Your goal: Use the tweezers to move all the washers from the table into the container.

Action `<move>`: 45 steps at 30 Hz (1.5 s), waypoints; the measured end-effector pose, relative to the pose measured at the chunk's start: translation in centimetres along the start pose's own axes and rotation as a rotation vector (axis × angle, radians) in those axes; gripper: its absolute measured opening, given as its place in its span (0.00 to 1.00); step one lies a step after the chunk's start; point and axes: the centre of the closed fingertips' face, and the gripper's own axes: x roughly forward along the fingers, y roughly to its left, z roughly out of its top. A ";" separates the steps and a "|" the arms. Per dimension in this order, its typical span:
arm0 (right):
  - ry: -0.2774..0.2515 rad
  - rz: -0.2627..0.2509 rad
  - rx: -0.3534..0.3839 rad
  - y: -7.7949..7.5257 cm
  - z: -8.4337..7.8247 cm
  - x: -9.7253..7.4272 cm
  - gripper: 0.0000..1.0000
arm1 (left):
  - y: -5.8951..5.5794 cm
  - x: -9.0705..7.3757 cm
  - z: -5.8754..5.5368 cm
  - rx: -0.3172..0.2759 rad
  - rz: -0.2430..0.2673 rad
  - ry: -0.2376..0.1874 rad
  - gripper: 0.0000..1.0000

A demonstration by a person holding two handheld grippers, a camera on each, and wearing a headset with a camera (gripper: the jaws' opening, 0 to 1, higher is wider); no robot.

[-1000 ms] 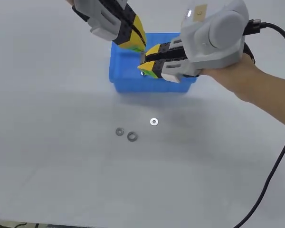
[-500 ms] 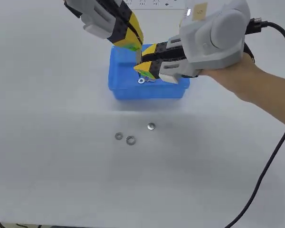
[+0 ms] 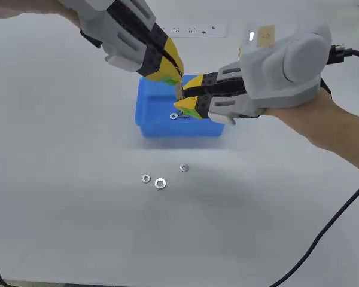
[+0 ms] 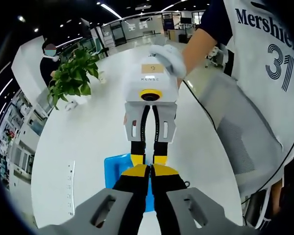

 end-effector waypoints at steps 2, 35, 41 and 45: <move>-0.003 0.013 0.005 0.7 0.1 -0.2 0.11 | -0.6 0.0 0.4 -0.018 0.000 -0.027 0.06; 0.093 0.140 0.018 6.9 -5.4 2.0 0.11 | -6.1 4.1 -2.9 -0.220 -0.007 -0.092 0.06; 0.092 0.124 0.036 6.4 -5.8 2.0 0.11 | -5.7 4.3 -3.2 -0.223 -0.008 -0.094 0.06; 0.092 0.118 0.041 6.3 -6.0 2.0 0.11 | -5.5 4.5 -3.3 -0.223 -0.012 -0.095 0.06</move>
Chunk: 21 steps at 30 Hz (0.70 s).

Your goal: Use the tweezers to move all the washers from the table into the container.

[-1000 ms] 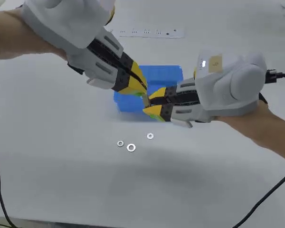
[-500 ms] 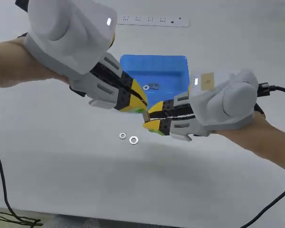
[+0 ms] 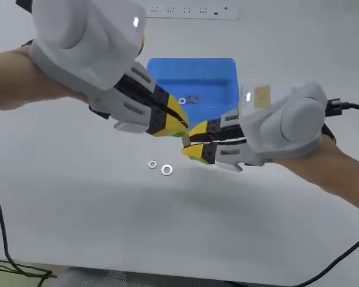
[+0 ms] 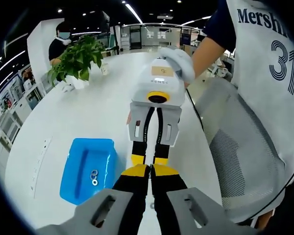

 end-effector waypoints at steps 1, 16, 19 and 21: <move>0.001 0.001 0.002 0.0 -0.1 0.0 0.11 | 0.0 0.1 0.0 0.000 -0.003 0.000 0.06; 0.012 0.008 0.012 -0.2 -0.8 0.4 0.11 | 0.3 0.9 -0.5 -0.003 -0.018 0.010 0.06; 0.015 0.011 0.017 -0.1 -1.0 0.5 0.11 | 0.3 1.0 -0.6 -0.006 -0.023 0.009 0.06; 0.016 0.010 0.017 -0.1 -1.0 0.5 0.11 | 0.3 1.0 -0.7 -0.004 -0.021 0.009 0.06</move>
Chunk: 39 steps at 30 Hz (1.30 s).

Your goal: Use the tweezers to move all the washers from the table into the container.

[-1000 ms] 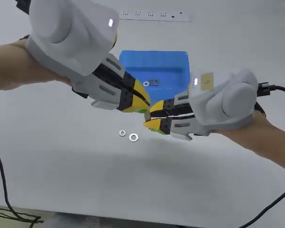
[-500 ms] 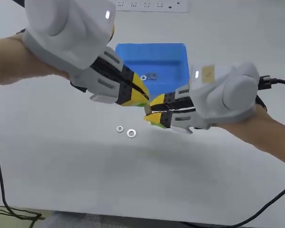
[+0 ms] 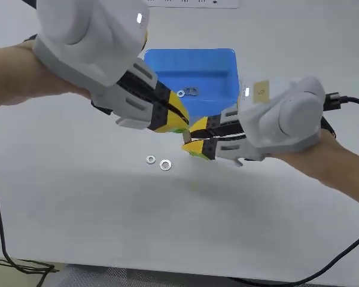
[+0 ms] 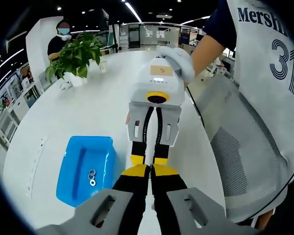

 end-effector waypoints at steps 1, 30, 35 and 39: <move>-0.004 0.000 0.004 0.0 0.0 0.0 0.11 | 0.0 0.0 0.0 -0.003 -0.002 -0.004 0.06; -0.007 0.009 0.009 0.3 0.6 -0.1 0.10 | -0.1 -0.3 0.0 0.012 -0.014 0.025 0.06; -0.010 0.001 -0.004 0.3 1.5 -0.6 0.10 | -0.1 -0.9 0.5 0.029 -0.006 0.026 0.06; -0.008 -0.005 -0.026 0.2 2.2 -1.2 0.10 | -0.1 -1.7 1.1 0.053 0.006 0.029 0.06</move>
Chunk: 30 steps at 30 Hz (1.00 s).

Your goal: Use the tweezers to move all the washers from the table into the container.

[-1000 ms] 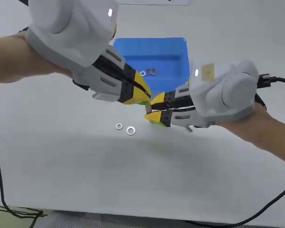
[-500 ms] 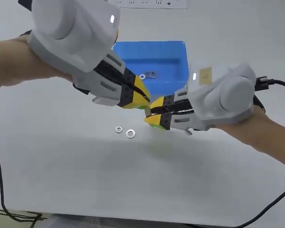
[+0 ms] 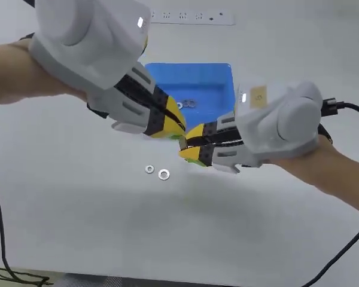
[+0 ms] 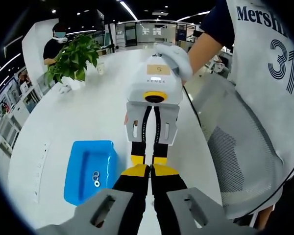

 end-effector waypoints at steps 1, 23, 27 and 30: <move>-0.003 -0.003 -0.004 -0.1 0.2 -0.1 0.10 | -0.2 -0.3 0.3 0.006 0.000 0.000 0.06; -0.048 -0.097 -0.106 -3.4 5.3 -2.1 0.10 | 2.2 -4.8 3.5 0.118 0.090 0.016 0.06; -0.051 -0.119 -0.119 -4.6 5.9 -2.1 0.10 | 3.1 -5.2 3.8 0.138 0.102 0.018 0.06; -0.050 -0.133 -0.136 -5.6 6.0 -2.0 0.10 | 3.9 -5.3 3.9 0.152 0.107 0.024 0.06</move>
